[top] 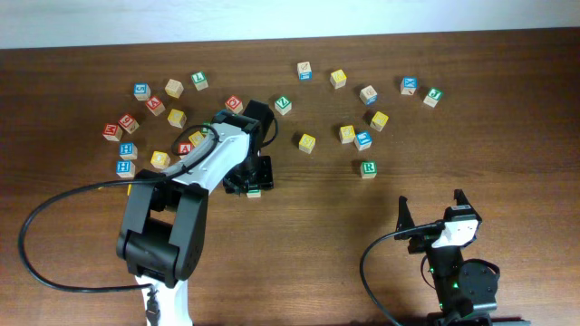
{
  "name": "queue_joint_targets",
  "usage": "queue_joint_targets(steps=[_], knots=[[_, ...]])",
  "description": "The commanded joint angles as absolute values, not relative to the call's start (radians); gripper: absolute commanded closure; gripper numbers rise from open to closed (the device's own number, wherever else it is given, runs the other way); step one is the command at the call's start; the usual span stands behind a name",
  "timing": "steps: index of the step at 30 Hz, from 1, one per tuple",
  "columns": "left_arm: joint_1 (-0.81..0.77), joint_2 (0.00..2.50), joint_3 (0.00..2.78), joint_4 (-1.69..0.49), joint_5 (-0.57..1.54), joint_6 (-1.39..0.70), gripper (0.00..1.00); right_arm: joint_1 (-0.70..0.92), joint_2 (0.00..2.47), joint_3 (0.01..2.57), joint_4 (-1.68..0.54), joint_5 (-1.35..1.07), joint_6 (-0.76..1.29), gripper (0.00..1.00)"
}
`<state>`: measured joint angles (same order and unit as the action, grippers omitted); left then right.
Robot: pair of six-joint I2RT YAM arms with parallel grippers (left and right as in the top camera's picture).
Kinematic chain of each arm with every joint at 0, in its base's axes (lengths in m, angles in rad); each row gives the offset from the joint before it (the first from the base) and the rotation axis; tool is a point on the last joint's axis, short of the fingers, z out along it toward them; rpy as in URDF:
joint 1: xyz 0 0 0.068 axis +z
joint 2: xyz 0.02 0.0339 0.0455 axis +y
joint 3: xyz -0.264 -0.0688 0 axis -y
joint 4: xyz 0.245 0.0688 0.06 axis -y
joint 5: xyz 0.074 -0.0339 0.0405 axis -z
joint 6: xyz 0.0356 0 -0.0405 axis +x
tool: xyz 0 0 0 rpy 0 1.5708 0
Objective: Spell out RSS
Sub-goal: 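Carry the green R block forward and set it down on the table, then release the R block and move the left gripper to a yellow S block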
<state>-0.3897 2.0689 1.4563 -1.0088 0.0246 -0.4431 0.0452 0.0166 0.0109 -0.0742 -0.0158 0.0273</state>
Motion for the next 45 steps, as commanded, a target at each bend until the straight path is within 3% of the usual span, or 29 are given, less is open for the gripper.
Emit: queue_joint_targets(steps=[1,13,14,15,16,45], knots=[[-0.383,2.079,1.488,-1.032,0.011,-0.448,0.37,0.038,0.013,0.006,-0.079,-0.007,0.034,0.02],[-0.383,2.079,2.041,-1.4,0.01,-0.403,0.28,0.038,0.013,0.006,-0.079,-0.007,0.034,0.02],[-0.383,2.079,2.061,-1.41,0.01,-0.402,0.21,0.038,0.013,0.006,-0.079,-0.007,0.034,0.02],[-0.383,2.079,2.066,-1.411,0.01,-0.403,0.05,0.038,0.013,0.006,-0.079,-0.007,0.034,0.02],[-0.383,2.079,2.065,-1.411,0.01,-0.402,0.01,0.038,0.013,0.006,-0.079,-0.007,0.034,0.02],[-0.383,2.08,2.065,-1.385,-0.027,-0.402,0.01,0.038,0.013,0.006,-0.079,-0.007,0.034,0.02]])
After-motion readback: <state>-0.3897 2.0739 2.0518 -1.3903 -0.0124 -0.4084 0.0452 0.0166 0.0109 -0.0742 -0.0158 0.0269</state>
